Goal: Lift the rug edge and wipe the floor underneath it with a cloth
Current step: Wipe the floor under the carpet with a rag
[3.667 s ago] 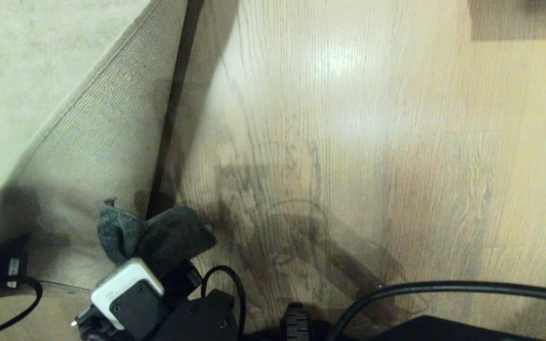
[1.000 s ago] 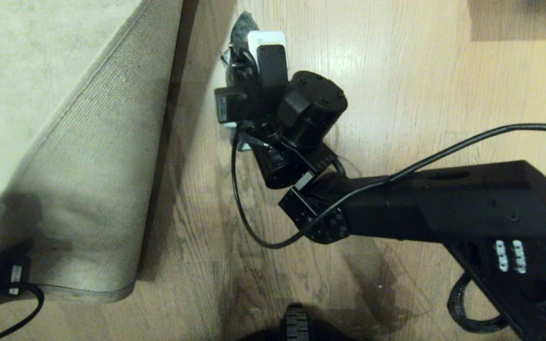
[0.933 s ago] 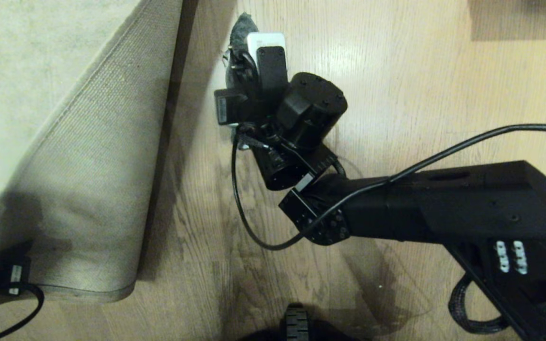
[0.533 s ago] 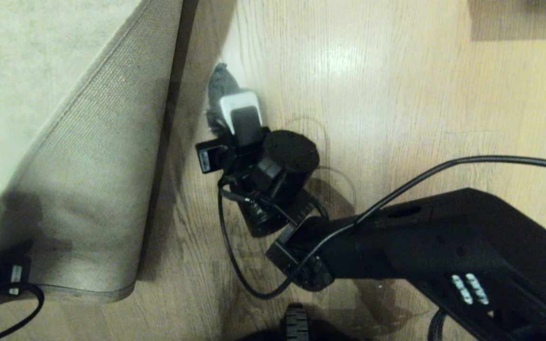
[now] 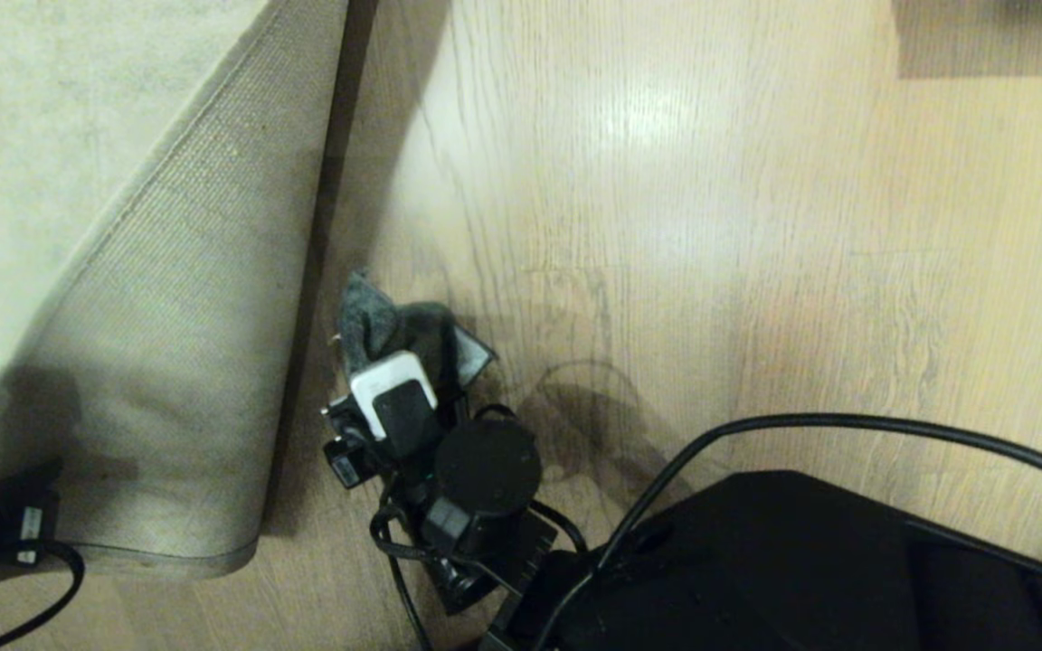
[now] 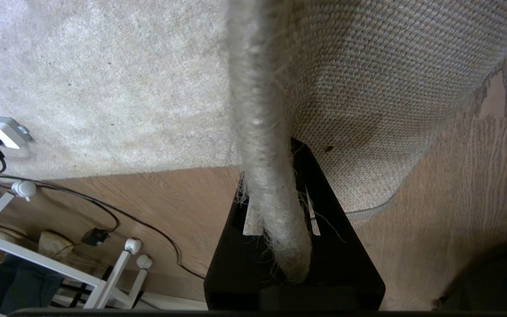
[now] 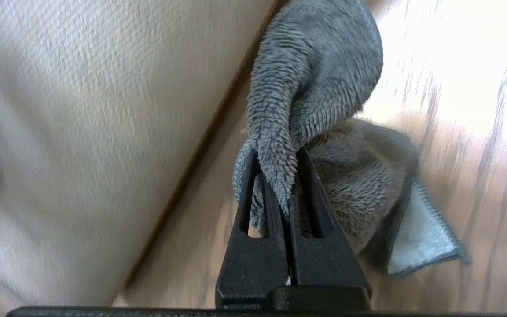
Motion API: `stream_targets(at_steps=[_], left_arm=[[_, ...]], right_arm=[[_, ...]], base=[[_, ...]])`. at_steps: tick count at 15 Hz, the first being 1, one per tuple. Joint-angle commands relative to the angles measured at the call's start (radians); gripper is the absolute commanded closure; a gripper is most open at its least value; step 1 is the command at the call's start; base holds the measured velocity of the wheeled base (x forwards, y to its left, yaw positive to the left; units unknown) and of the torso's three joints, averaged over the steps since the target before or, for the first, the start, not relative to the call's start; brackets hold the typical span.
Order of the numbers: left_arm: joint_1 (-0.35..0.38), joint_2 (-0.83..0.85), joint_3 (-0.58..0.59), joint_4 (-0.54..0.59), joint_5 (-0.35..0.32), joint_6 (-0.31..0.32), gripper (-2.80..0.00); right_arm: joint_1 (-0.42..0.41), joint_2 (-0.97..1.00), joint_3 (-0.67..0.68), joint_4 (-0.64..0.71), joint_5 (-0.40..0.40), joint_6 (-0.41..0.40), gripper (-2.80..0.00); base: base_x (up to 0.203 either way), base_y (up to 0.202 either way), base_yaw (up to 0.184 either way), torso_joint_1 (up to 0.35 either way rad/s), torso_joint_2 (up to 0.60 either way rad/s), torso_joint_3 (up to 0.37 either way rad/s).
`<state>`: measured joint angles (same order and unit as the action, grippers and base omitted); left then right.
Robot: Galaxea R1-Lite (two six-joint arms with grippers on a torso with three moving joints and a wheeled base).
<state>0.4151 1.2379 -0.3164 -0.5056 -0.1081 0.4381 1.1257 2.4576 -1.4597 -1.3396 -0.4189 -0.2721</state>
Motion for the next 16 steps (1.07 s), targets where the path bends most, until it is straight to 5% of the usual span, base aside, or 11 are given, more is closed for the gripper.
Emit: stream_targets(at_steps=[1, 9, 16], left_arm=[[0.001, 0.0, 0.0, -0.004, -0.001, 0.002, 0.0], [0.001, 0.002, 0.0, -0.002, -0.001, 0.0, 0.0], [-0.001, 0.005, 0.002, 0.002, -0.001, 0.001, 0.0]], right_arm=[[0.023, 0.016, 0.072, -0.039, -0.003, 0.001, 0.0], [0.14, 0.02, 0.176, -0.07, -0.001, 0.038, 0.0], [0.081, 0.149, 0.044, -0.082, -0.001, 0.064, 0.0]], base=[[0.0, 0.0, 0.0, 0.0, 0.0, 0.0], [0.0, 0.0, 0.0, 0.0, 0.0, 0.0], [0.0, 0.0, 0.0, 0.0, 0.0, 0.0]])
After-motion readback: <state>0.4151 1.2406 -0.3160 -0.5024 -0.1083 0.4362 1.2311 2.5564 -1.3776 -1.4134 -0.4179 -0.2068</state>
